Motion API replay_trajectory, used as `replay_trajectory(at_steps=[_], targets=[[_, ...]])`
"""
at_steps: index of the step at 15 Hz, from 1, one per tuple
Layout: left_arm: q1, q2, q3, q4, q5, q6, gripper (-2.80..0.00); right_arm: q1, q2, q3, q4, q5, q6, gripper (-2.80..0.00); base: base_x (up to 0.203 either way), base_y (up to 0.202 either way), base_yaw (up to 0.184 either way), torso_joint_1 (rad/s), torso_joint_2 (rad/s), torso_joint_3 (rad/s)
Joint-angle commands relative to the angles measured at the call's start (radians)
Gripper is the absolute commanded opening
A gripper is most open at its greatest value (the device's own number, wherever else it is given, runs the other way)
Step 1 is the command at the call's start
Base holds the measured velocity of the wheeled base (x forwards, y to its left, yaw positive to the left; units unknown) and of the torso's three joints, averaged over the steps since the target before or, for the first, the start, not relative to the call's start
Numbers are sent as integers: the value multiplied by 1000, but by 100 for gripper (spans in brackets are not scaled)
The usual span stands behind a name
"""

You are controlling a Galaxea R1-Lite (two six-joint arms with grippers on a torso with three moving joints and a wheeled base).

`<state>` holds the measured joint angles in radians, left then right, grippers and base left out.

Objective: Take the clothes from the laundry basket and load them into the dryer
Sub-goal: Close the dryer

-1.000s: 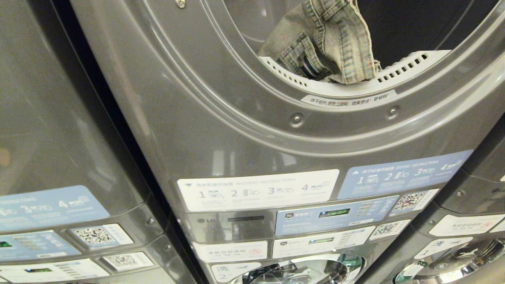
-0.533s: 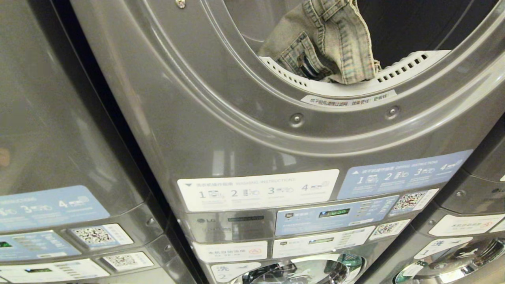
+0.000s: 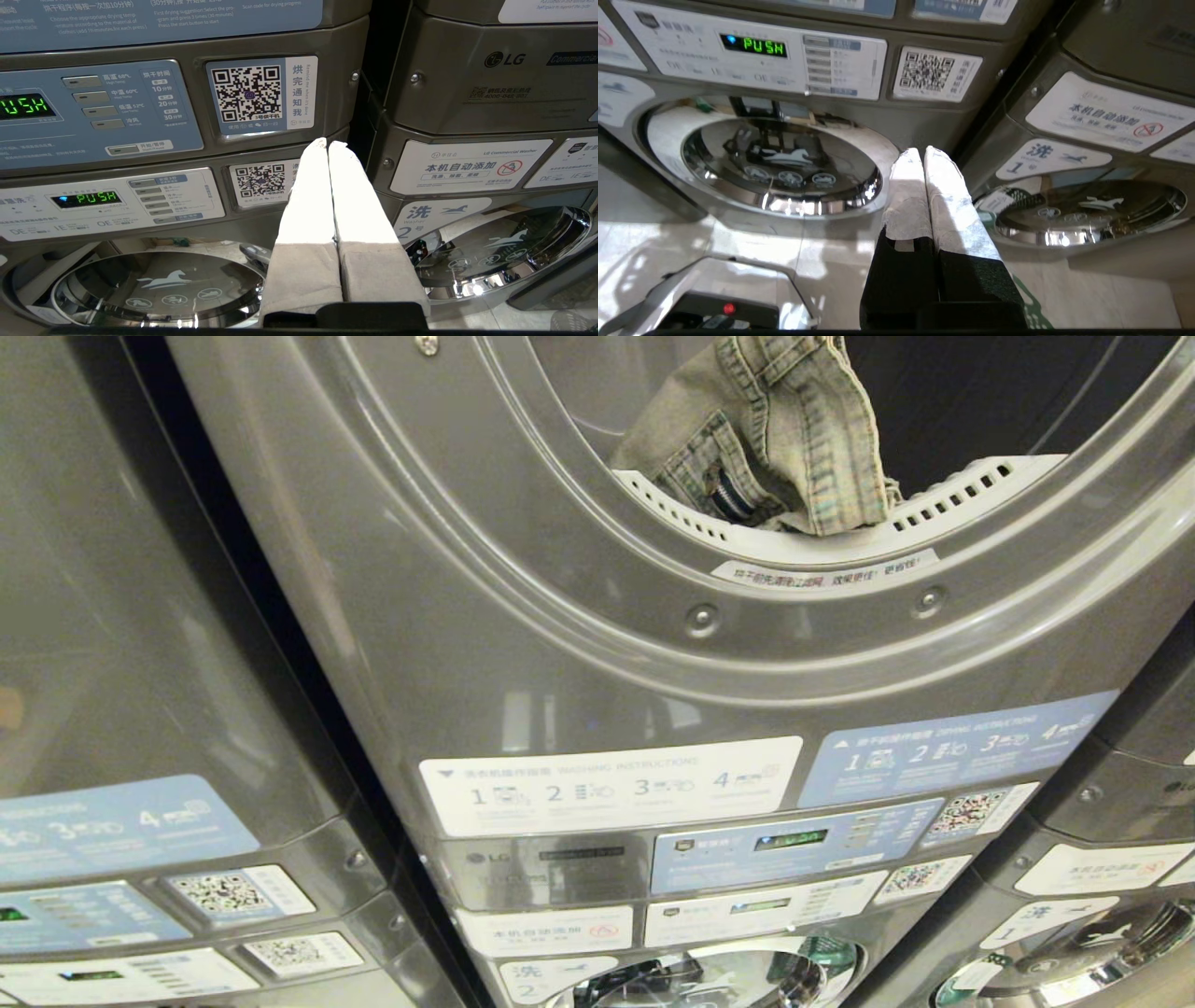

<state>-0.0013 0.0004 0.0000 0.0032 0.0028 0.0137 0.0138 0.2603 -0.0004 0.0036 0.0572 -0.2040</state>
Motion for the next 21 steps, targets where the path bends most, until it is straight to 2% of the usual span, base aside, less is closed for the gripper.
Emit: replay_trajectory(at_steps=[1, 5, 7, 11, 17, 21], targets=[[0, 0, 0, 0, 0, 0, -280, 16, -51, 0, 0, -1, 3, -280, 0, 0, 0, 0, 0, 0], [0, 0, 0, 0, 0, 0, -280, -19, -260, 0, -1, -6, 13, -280, 0, 0, 0, 0, 0, 0], [0, 0, 0, 0, 0, 0, -280, -23, -260, 0, 1, -8, 44, -280, 0, 0, 0, 0, 0, 0], [0, 0, 0, 0, 0, 0, -280, -23, -260, 0, -1, 7, 37, -280, 0, 0, 0, 0, 0, 0], [0, 0, 0, 0, 0, 0, -280, -23, -260, 0, 2, -5, 69, -280, 0, 0, 0, 0, 0, 0], [0, 0, 0, 0, 0, 0, -280, -23, -260, -1, 3, 1, 40, -280, 0, 0, 0, 0, 0, 0]])
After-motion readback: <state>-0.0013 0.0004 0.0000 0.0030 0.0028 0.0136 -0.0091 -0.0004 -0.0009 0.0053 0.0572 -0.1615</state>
